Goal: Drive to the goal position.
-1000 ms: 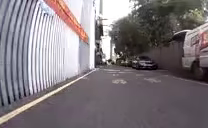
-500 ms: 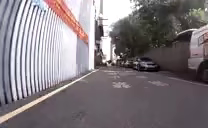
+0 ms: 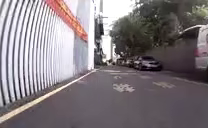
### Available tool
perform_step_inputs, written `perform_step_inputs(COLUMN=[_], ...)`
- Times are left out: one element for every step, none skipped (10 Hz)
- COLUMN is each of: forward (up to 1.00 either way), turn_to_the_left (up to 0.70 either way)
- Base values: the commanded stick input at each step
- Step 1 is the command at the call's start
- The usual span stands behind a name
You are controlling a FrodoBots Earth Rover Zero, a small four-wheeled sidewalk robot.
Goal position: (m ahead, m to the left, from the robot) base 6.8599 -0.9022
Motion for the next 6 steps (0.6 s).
perform_step_inputs(forward=[0.70, 0.70, 0.70, 0.70, 0.70, 0.70], turn_to_the_left=[0.00, 0.00, 0.00, 0.00, 0.00, 0.00])
